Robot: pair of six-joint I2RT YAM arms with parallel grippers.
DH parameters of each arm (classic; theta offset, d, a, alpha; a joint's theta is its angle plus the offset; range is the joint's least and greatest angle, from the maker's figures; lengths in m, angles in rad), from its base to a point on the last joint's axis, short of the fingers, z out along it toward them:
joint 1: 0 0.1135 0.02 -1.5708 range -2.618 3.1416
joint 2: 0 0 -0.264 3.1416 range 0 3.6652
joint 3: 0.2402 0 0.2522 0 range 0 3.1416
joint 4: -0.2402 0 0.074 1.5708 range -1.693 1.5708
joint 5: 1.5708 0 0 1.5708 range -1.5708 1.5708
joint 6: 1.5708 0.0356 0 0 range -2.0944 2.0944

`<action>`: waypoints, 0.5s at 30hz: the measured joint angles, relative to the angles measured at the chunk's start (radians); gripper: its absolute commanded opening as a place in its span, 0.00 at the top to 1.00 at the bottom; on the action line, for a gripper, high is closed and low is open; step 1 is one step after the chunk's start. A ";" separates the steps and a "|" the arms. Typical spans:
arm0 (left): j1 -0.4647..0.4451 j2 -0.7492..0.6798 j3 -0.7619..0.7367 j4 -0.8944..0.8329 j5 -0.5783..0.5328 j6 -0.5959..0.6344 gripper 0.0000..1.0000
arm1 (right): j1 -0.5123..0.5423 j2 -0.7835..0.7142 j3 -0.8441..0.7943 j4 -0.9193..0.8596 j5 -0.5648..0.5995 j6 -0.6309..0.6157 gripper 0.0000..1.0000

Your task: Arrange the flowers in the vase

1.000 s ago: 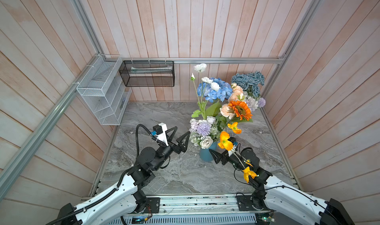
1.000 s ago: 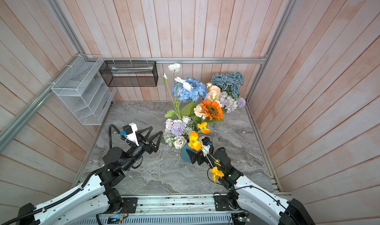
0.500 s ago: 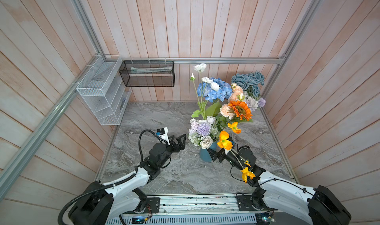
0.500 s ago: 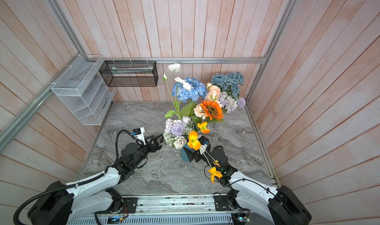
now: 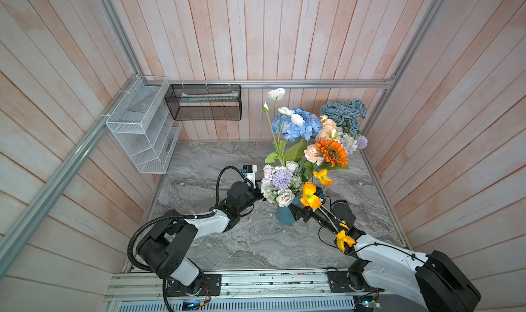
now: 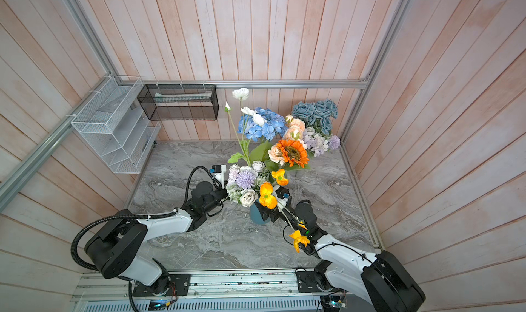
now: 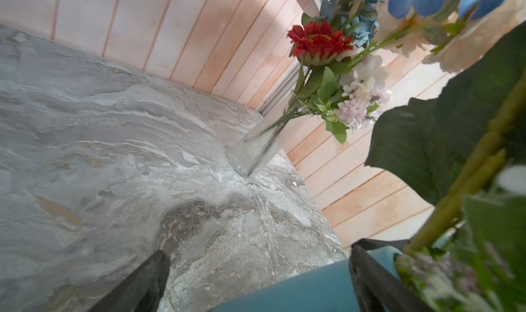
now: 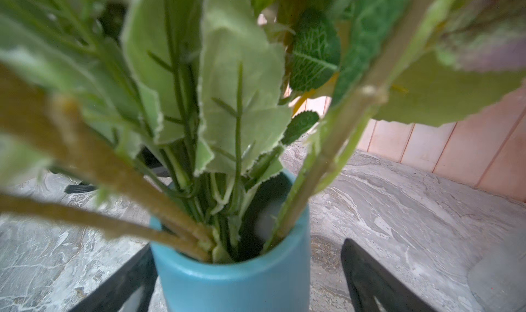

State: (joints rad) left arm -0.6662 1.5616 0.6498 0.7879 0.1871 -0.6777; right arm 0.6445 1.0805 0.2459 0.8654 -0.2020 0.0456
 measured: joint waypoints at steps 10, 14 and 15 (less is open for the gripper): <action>-0.031 0.035 0.003 0.014 0.029 -0.009 0.00 | -0.004 0.132 0.034 0.059 -0.047 -0.013 0.03; -0.031 0.035 0.003 0.014 0.031 -0.008 0.00 | -0.004 0.158 0.057 0.079 -0.056 -0.018 0.10; -0.031 0.034 0.003 0.013 0.031 -0.008 0.00 | -0.004 0.163 0.060 0.083 -0.058 -0.021 0.14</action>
State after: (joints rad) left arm -0.6971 1.5955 0.6525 0.8013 0.2180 -0.6861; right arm 0.6407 1.2430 0.3058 0.9482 -0.2600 0.0246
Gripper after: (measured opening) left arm 0.999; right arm 0.904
